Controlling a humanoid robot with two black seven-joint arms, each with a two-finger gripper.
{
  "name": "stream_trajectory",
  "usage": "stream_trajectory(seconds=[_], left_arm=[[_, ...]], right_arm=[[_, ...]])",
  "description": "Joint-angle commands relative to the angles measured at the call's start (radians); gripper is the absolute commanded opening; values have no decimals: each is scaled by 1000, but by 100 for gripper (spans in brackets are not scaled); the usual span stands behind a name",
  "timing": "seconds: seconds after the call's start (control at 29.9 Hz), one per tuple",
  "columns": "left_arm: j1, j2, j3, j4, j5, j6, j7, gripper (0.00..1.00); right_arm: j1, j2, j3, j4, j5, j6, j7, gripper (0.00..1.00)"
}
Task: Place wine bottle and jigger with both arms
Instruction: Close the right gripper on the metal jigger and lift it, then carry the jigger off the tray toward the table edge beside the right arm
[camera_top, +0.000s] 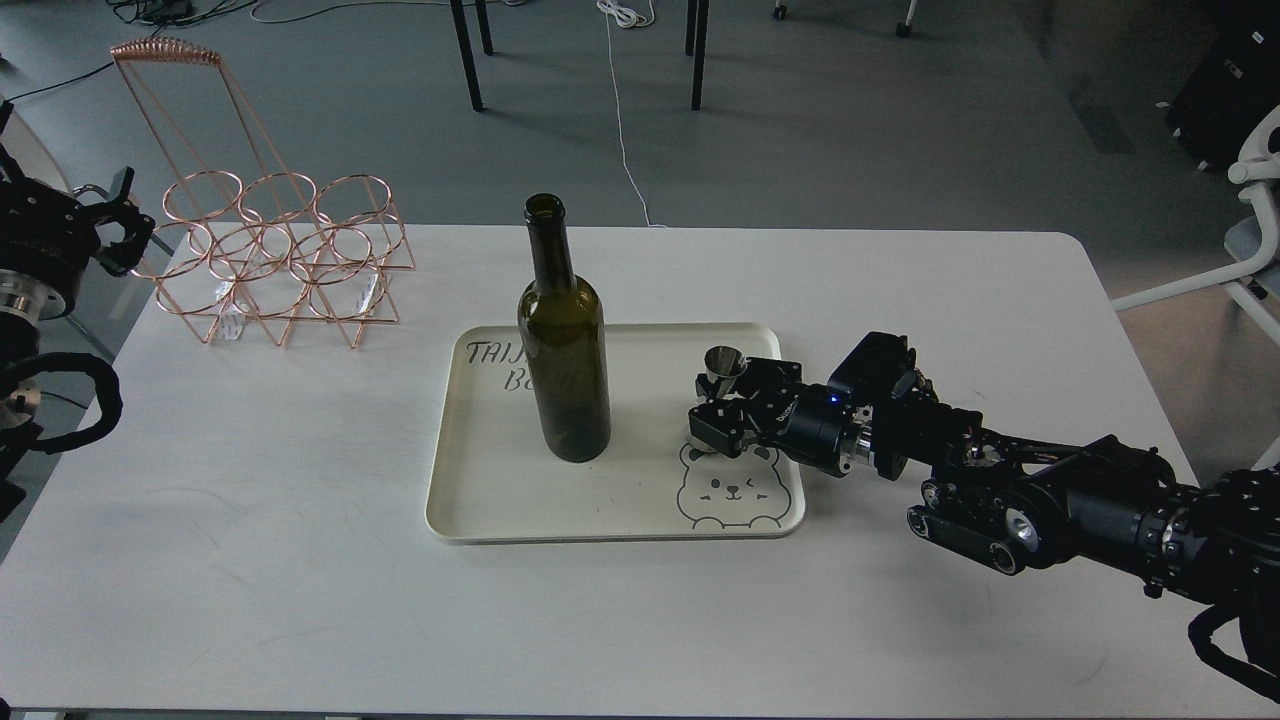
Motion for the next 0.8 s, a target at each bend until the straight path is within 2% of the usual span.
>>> stream_trajectory(seconds=[0.0, 0.57, 0.77], left_arm=[[-1, 0, -1, 0, 1, 0, -2, 99], [-8, 8, -2, 0, 0, 0, -6, 99], [-9, 14, -2, 0, 0, 0, -6, 99]], right_arm=[[7, 0, -1, 3, 0, -26, 0, 5], [53, -74, 13, 29, 9, -34, 0, 5], [67, -172, 82, 72, 12, -34, 0, 5]])
